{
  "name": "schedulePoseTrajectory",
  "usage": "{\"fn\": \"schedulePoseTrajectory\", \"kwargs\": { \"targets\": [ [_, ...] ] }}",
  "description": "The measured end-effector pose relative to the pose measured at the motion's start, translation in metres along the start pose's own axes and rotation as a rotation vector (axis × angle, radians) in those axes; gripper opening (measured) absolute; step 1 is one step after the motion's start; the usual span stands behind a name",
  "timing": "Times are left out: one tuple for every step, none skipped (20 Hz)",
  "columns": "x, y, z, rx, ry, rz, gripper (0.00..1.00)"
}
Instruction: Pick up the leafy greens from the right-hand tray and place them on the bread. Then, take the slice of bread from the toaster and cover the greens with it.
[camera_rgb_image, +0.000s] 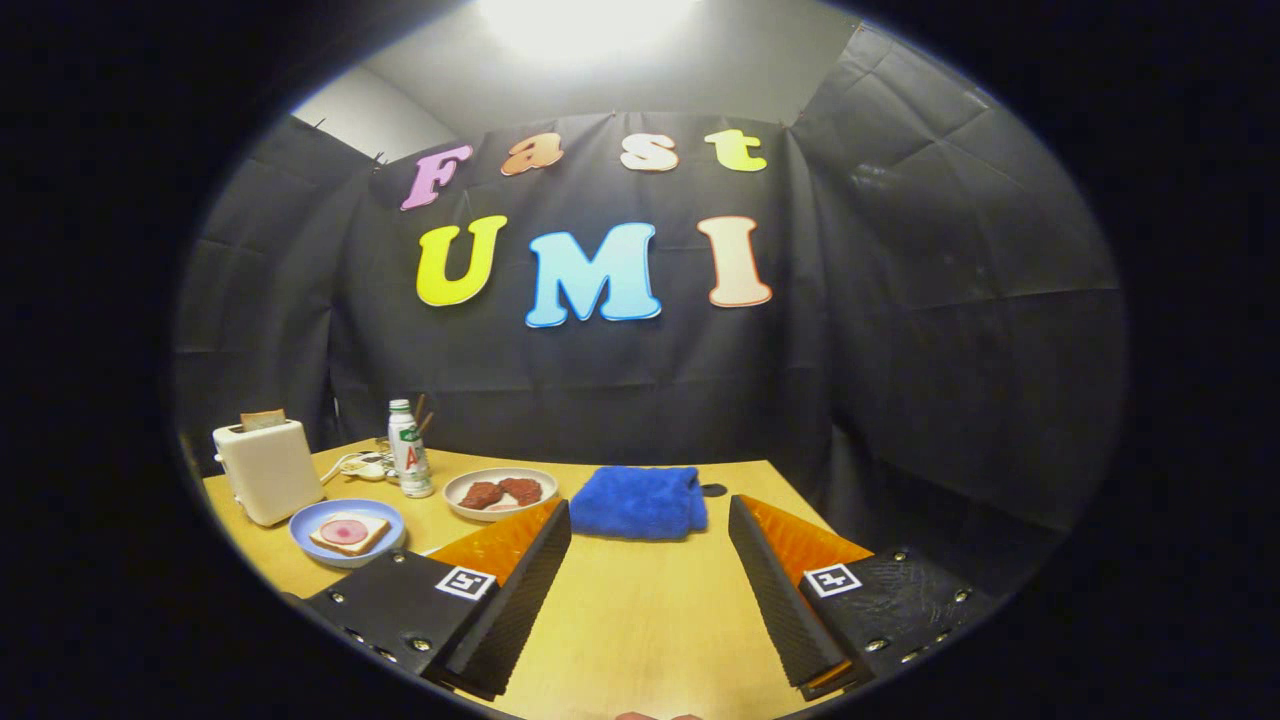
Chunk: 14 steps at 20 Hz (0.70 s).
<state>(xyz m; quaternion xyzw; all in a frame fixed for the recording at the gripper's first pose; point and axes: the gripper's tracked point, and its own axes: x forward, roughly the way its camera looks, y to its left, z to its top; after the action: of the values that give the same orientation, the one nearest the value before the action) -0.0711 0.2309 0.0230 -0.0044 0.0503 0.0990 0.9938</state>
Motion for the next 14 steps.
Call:
{"fn": "schedulePoseTrajectory", "kwargs": {
  "targets": [
    [0.001, 0.01, -0.002, -0.003, 0.013, 0.021, 0.97],
    [0.004, 0.019, -0.004, -0.011, 0.022, 0.038, 0.97],
    [0.006, 0.025, -0.007, -0.02, 0.03, 0.053, 0.96],
    [0.007, 0.031, -0.008, -0.029, 0.04, 0.063, 0.97],
    [0.009, 0.039, -0.011, -0.035, 0.052, 0.076, 0.97],
    [0.011, 0.047, -0.013, -0.036, 0.064, 0.094, 0.97],
    [0.012, 0.055, -0.016, -0.038, 0.081, 0.11, 0.97],
    [0.013, 0.062, -0.018, -0.038, 0.097, 0.124, 0.97],
    [0.016, 0.066, -0.021, -0.041, 0.113, 0.132, 0.97],
    [0.017, 0.07, -0.023, -0.047, 0.128, 0.137, 0.97],
    [0.018, 0.074, -0.026, -0.054, 0.145, 0.14, 0.97],
    [0.02, 0.079, -0.029, -0.059, 0.161, 0.143, 0.97],
    [0.021, 0.083, -0.032, -0.065, 0.18, 0.146, 0.97],
    [0.023, 0.088, -0.035, -0.072, 0.198, 0.154, 0.97]
  ]
}}
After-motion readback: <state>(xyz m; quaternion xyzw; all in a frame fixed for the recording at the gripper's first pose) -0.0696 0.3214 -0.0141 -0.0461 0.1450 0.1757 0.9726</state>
